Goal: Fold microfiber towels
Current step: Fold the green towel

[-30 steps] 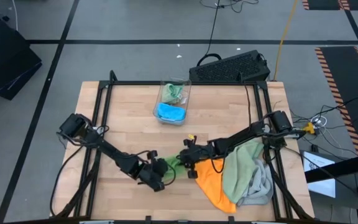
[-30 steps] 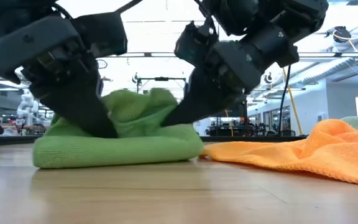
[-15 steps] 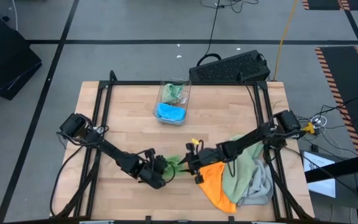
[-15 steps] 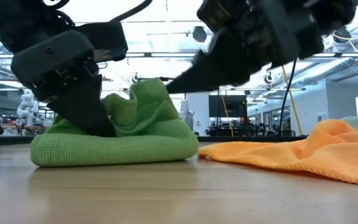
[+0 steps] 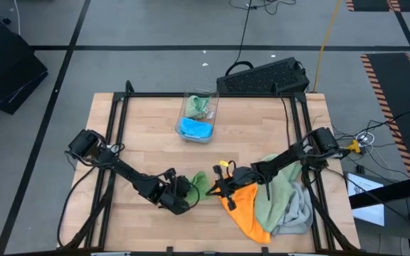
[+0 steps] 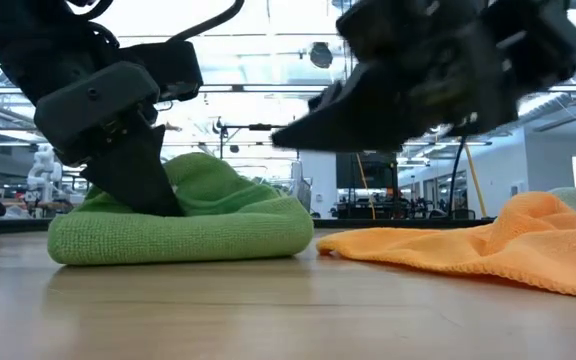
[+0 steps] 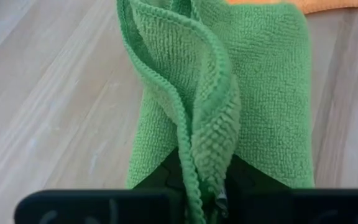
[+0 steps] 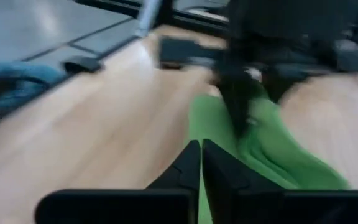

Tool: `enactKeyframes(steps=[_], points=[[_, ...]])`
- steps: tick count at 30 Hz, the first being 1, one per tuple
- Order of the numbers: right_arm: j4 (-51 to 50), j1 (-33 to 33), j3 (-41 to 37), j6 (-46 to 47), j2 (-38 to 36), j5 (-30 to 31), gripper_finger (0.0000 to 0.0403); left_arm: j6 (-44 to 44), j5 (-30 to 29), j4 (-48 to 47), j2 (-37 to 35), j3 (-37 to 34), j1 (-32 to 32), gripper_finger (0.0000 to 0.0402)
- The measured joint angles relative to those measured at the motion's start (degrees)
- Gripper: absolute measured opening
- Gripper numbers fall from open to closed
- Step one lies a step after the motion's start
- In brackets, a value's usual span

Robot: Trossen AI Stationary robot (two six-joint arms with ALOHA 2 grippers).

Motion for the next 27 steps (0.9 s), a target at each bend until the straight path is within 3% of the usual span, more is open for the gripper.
enactKeyframes(steps=[5,14,20,23,27], points=[[3.6,-2.2,1.1,2.8,3.9,-0.1,0.0003,-0.2,0.0,0.0,0.0,0.0,0.0,0.0066],[3.5,-3.2,6.0,6.4,11.2,-1.6,0.0000,-1.2,-0.4,-1.6,-0.7,0.2,0.2,0.0147],[3.3,-5.5,6.4,11.1,14.3,-1.7,0.0000,1.6,-1.0,-6.7,-6.4,0.4,-0.4,0.0184],[3.3,-5.7,6.5,11.3,14.7,-1.7,0.0000,1.8,-3.7,-9.9,-11.0,0.4,-1.1,0.0194],[3.1,-5.7,6.5,11.3,14.5,-1.7,0.0000,3.7,-11.8,-9.9,-15.8,0.4,-3.8,0.0202]])
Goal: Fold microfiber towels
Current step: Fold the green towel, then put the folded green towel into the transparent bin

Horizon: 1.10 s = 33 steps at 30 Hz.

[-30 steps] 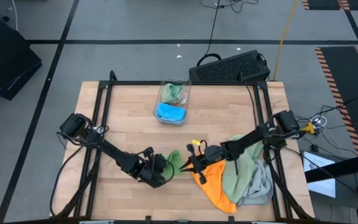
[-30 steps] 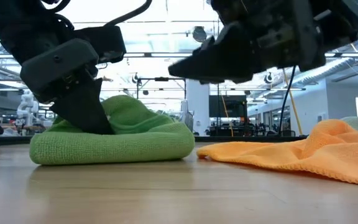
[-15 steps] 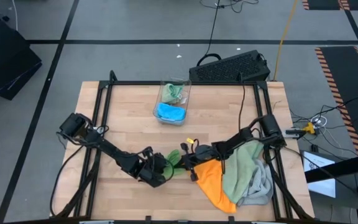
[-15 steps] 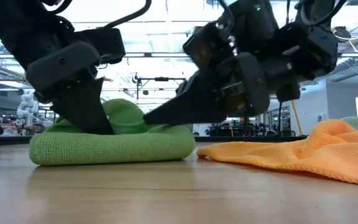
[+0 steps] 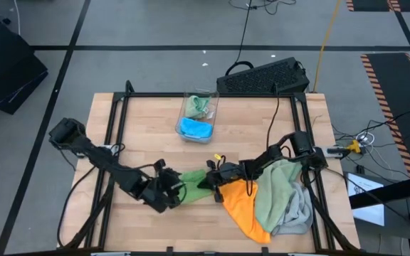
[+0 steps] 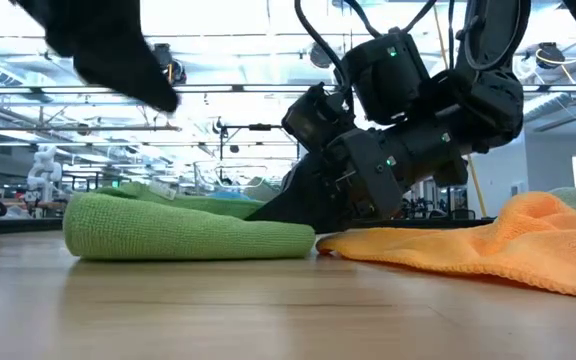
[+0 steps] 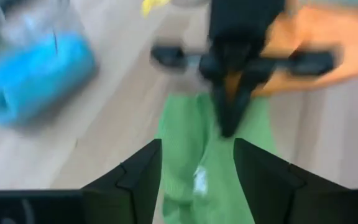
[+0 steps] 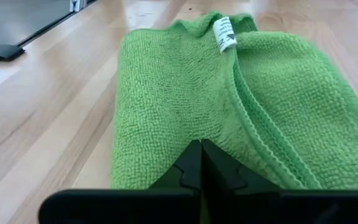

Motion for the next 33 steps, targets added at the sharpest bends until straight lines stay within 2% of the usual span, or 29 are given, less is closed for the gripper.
enactKeyframes(steps=[4,6,10,14,18,23,27,33], points=[[-0.1,-0.4,0.2,0.2,0.0,0.0,0.0000,10.0,-3.4,8.8,0.8,0.0,-3.3,0.0203],[-0.1,-0.7,0.2,0.0,0.0,0.0,0.0000,14.8,-3.9,14.6,3.5,0.1,-4.3,0.0203],[-0.1,-1.2,0.2,-0.1,0.0,0.0,0.0000,19.9,-3.1,20.1,10.1,0.0,-6.2,0.0218],[-0.2,-1.3,0.2,-0.2,0.0,0.0,0.0000,16.6,-3.0,17.0,15.5,-0.1,-7.4,0.0263],[-0.2,-1.3,0.2,-0.2,0.0,0.0,0.0000,14.8,-0.2,14.4,18.7,0.0,-7.4,0.0308],[-0.2,-1.4,0.2,0.5,0.0,-0.1,0.0000,14.6,-2.4,10.8,20.5,0.0,-7.0,0.0329],[-0.5,-1.4,0.2,0.6,0.0,-0.1,0.0000,10.5,2.1,6.7,20.5,0.3,-4.9,0.0296],[-0.4,-1.4,0.2,1.0,0.0,-0.1,0.0000,10.0,4.0,5.2,20.3,0.2,-2.6,0.0178]])
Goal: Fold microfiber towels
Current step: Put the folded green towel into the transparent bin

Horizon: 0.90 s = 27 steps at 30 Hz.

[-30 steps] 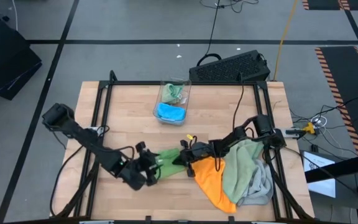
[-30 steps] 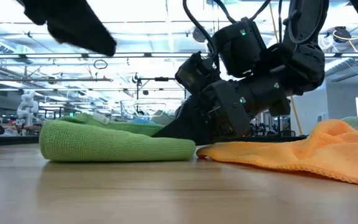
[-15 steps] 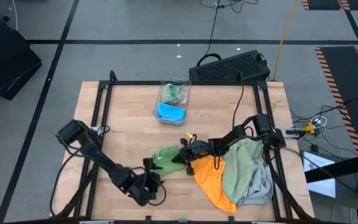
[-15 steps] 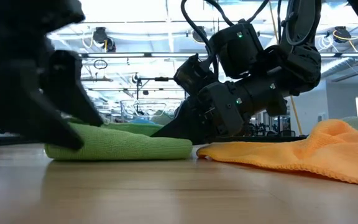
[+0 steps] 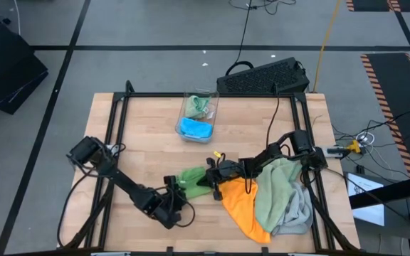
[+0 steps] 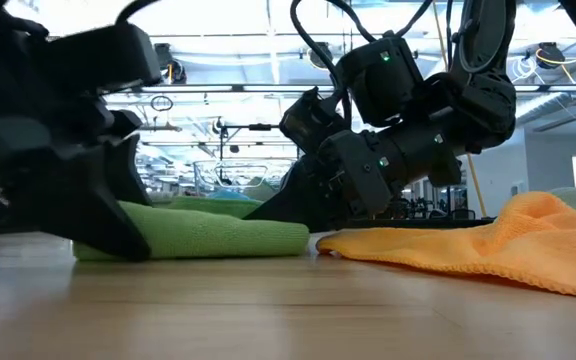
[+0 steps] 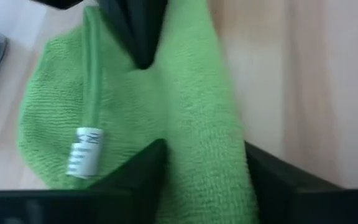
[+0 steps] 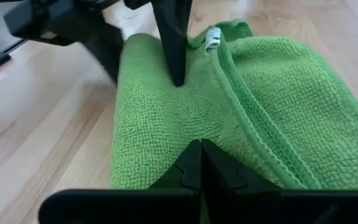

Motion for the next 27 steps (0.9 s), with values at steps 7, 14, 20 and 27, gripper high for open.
enactKeyframes(steps=[7,14,20,27], points=[[-4.1,0.1,-0.8,-0.3,-5.3,0.1,0.0004,1.3,0.3,-4.3,-0.1,-0.1,1.5,0.0020],[-15.1,0.2,-6.7,-6.6,-23.6,3.0,0.0046,7.2,-2.4,-6.0,-5.3,-0.5,3.7,0.0028],[-19.2,0.1,-15.8,-13.8,-41.8,11.1,0.0070,20.6,-6.2,-3.9,-14.2,-0.4,8.7,0.0029],[-15.4,-0.2,-26.8,-16.6,-55.0,16.9,0.0072,40.5,-5.4,-1.1,-26.0,-0.4,18.9,0.0030]])
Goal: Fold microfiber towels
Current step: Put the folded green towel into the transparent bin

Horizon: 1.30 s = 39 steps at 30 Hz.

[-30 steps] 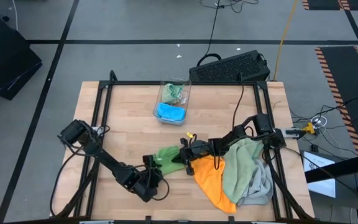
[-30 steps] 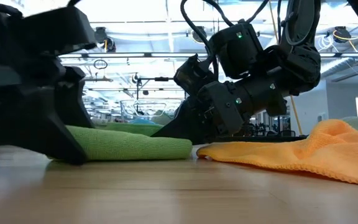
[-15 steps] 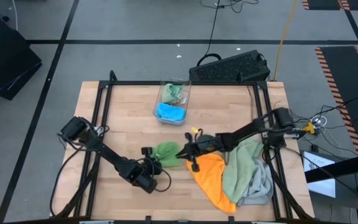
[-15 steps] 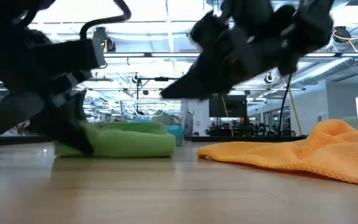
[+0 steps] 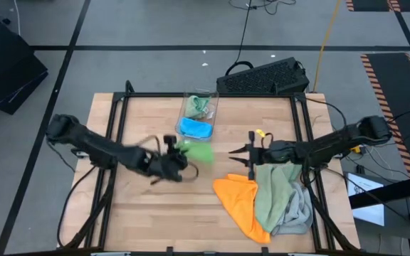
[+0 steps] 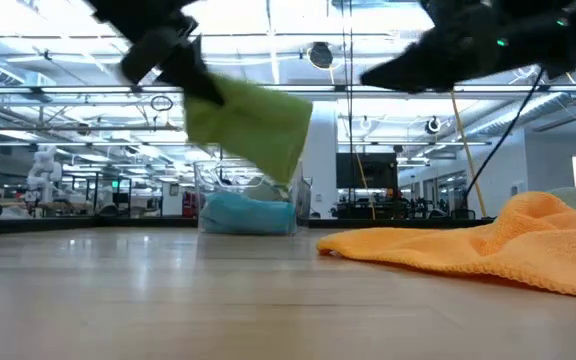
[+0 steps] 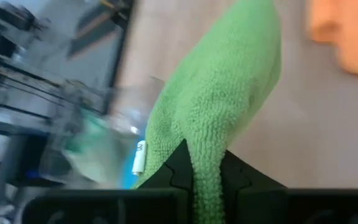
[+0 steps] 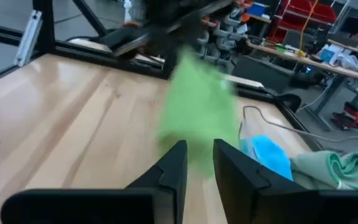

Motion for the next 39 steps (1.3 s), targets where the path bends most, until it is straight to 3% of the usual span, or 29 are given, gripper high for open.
enactKeyframes(steps=[9,15,20,25,30,39], points=[[5.3,-0.1,-7.2,0.3,-2.3,0.1,0.0073,24.8,15.6,14.5,-8.8,0.1,18.4,0.0030],[5.7,-1.1,-7.7,-0.5,-2.3,1.4,0.0073,26.1,28.3,16.4,-5.8,0.1,31.0,0.0030],[5.3,-2.4,-7.7,-1.6,-2.3,1.4,0.0073,26.9,34.5,16.6,-1.1,0.0,35.3,0.0030],[4.5,-3.3,-7.7,-1.5,-2.3,1.4,0.0073,26.9,34.8,16.3,3.3,0.0,35.8,0.0030],[4.1,-3.3,-7.7,-1.4,-2.3,1.4,0.0073,27.3,30.1,16.9,5.6,0.1,35.4,0.0025],[3.8,-3.3,-7.7,-0.8,-2.3,1.4,0.0073,28.1,25.2,17.1,2.6,0.2,35.6,0.0023]])
